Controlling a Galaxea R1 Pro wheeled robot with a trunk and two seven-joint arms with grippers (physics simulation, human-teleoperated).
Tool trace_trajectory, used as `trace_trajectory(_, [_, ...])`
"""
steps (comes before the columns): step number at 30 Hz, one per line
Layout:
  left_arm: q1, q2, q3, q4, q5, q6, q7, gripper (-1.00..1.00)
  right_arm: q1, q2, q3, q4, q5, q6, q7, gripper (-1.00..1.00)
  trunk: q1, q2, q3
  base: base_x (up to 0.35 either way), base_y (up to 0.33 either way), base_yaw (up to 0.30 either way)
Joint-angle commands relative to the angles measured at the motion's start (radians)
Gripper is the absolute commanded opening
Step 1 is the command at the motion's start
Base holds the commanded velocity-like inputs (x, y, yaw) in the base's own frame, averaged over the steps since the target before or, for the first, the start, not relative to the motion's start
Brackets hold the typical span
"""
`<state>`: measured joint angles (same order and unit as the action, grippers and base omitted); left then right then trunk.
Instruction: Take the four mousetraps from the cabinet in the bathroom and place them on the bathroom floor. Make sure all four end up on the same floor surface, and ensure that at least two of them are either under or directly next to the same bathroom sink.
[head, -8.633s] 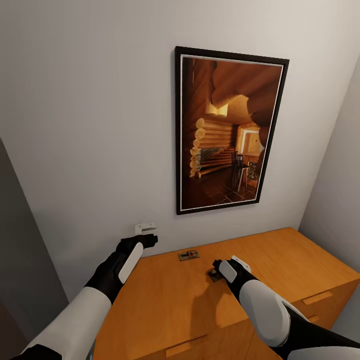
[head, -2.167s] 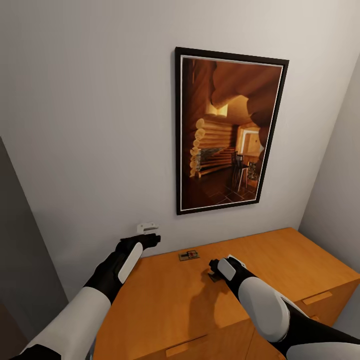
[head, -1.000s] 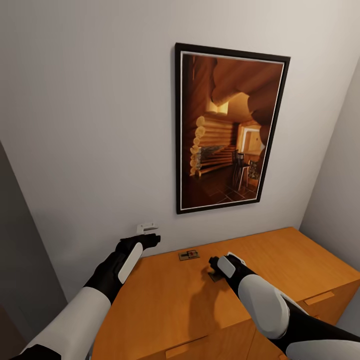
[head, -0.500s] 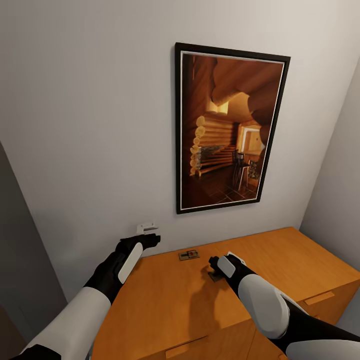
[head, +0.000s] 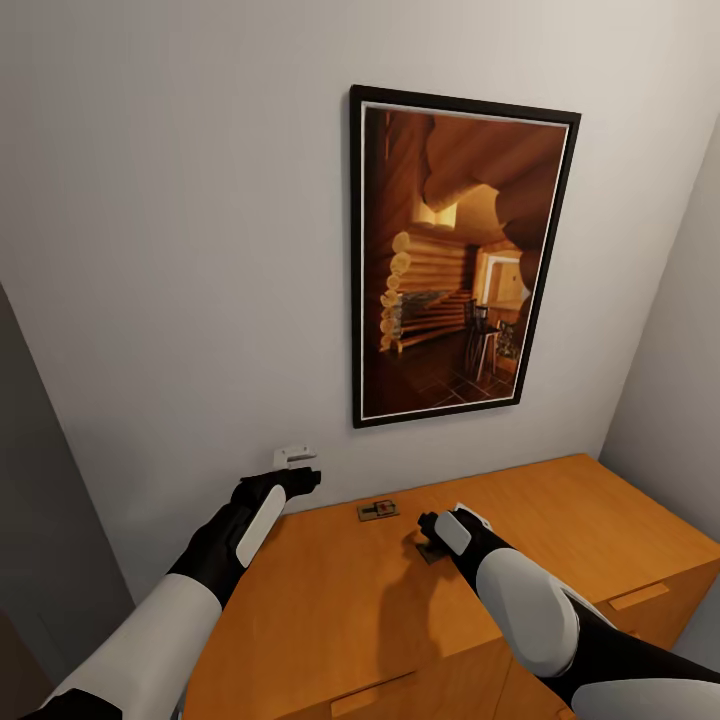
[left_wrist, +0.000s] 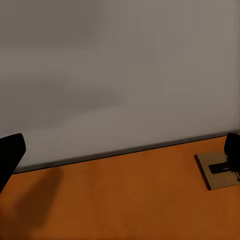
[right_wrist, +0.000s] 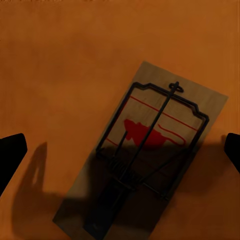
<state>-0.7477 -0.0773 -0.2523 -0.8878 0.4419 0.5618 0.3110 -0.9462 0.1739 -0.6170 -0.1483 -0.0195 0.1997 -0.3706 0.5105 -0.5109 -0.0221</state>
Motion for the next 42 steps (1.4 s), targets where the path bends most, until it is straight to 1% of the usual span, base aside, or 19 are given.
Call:
trace_trajectory(1, [-0.001, 0.001, -0.002, -0.002, 0.011, 0.003, 0.01, 1.0, 0.04, 0.001, -0.004, -0.002, 0.003, 0.009, -0.009, 1.0, 0.001, -0.001, -0.003, 0.0, 0.0, 0.0])
trace_trajectory(17, [-0.001, 0.001, -0.002, -0.002, 0.011, 0.003, 0.01, 1.0, 0.04, 0.001, -0.004, -0.002, 0.003, 0.009, -0.01, 1.0, 0.001, -0.001, -0.003, 0.0, 0.0, 0.0])
trace_trajectory(22, [-0.001, 0.001, -0.002, -0.001, 0.011, 0.003, 0.01, 1.0, 0.04, 0.001, -0.004, -0.002, 0.003, 0.009, -0.01, 1.0, 0.02, -0.036, -0.018, 0.0, 0.0, 0.0])
trace_trajectory(42, [-0.001, 0.001, -0.002, -0.002, 0.011, 0.003, 0.01, 1.0, 0.04, 0.001, -0.004, -0.002, 0.003, 0.009, -0.012, 1.0, 0.02, -0.036, -0.018, 0.0, 0.0, 0.0])
